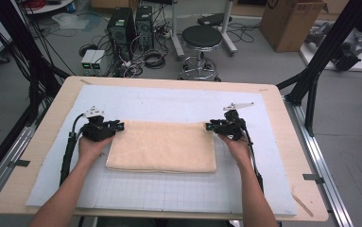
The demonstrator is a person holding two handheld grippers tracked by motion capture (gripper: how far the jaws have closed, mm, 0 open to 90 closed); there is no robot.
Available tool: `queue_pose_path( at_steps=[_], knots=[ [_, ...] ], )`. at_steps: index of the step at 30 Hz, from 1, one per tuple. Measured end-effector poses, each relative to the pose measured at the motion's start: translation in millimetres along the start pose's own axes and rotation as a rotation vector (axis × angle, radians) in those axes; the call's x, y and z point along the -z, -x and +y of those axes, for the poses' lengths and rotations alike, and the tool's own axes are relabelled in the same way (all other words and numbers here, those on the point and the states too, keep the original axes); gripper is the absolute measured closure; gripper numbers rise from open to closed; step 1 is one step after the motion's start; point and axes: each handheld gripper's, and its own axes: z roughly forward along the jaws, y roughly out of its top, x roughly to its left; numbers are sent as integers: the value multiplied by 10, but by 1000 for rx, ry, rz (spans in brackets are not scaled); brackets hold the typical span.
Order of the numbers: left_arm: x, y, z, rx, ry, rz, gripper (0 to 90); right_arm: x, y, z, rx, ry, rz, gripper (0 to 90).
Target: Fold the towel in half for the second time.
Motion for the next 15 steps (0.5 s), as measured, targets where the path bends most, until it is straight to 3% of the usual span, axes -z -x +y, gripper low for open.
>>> queue_pose_path(
  at_steps=[12,15],
  knots=[
    [200,120,69,-64,5,-42,542,139,-154,41,23,22,6,435],
    [258,136,77,-64,22,-51,531,162,-184,49,27,30,1,395]
  ],
)
